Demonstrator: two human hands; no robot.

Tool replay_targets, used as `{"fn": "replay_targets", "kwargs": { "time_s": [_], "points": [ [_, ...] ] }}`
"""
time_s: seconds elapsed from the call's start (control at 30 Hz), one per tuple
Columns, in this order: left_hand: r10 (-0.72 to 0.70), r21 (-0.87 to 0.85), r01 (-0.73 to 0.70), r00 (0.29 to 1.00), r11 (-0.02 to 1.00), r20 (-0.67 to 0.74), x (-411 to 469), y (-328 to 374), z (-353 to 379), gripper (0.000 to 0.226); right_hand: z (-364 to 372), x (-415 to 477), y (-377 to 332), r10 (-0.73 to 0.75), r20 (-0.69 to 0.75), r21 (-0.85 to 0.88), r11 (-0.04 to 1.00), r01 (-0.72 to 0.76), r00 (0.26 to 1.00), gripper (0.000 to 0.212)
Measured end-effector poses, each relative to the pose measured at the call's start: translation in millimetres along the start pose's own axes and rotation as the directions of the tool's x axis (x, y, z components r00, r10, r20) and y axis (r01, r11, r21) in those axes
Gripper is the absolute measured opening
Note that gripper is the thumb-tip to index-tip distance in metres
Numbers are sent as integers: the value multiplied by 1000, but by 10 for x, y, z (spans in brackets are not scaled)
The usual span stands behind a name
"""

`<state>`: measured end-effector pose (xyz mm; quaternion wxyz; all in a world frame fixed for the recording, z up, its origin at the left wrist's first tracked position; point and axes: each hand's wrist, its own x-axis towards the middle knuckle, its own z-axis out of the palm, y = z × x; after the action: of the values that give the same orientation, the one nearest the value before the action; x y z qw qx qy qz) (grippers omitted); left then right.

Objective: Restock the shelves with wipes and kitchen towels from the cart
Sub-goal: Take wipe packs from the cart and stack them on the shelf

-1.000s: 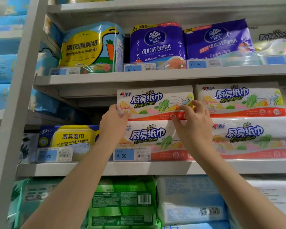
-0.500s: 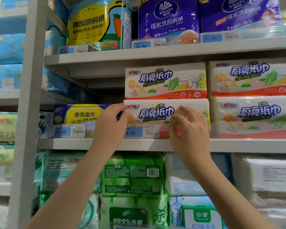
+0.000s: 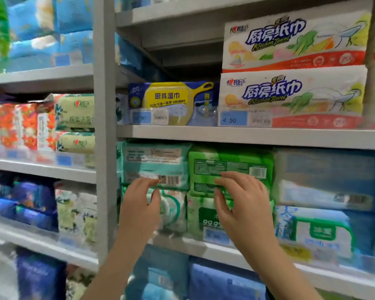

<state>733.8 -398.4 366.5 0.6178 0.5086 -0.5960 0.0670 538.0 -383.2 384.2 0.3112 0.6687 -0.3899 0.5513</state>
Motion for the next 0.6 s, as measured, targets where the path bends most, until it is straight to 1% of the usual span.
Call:
{"fn": "replay_targets", "kwargs": {
  "time_s": [0.1, 0.13, 0.17, 0.23, 0.3, 0.37, 0.47, 0.6],
  "points": [
    [-18, 108, 14, 999, 994, 35, 147, -246, -75, 35, 235, 19, -228, -3, 30, 3, 1000, 3, 1000, 30],
    [-4, 142, -4, 999, 990, 54, 205, -310, -95, 41, 316, 53, -307, -8, 33, -5, 1000, 8, 999, 31],
    [36, 182, -49, 997, 982, 73, 267, -371, -112, 46, 403, 101, -386, -12, 36, -21, 1000, 13, 999, 32],
    [166, 253, -191, 979, 948, 118, 393, -456, -135, 55, 586, 212, -525, -9, 43, -74, 997, 12, 999, 31],
    [308, 345, -351, 935, 871, 173, 522, -515, -125, 64, 754, 283, -609, 7, 44, -146, 989, 0, 999, 32],
    [394, 416, -442, 897, 795, 201, 651, -534, -107, 72, 877, 306, -643, 22, 34, -226, 974, -14, 999, 34],
    [448, 423, -498, 867, 757, 219, 801, -535, -77, 75, 965, 284, -638, 23, 1, -307, 952, -22, 1000, 36],
    [479, 406, -531, 847, 744, 231, 868, -511, -74, 74, 981, 305, -614, 9, -23, -302, 953, -16, 1000, 37]
  ]
}}
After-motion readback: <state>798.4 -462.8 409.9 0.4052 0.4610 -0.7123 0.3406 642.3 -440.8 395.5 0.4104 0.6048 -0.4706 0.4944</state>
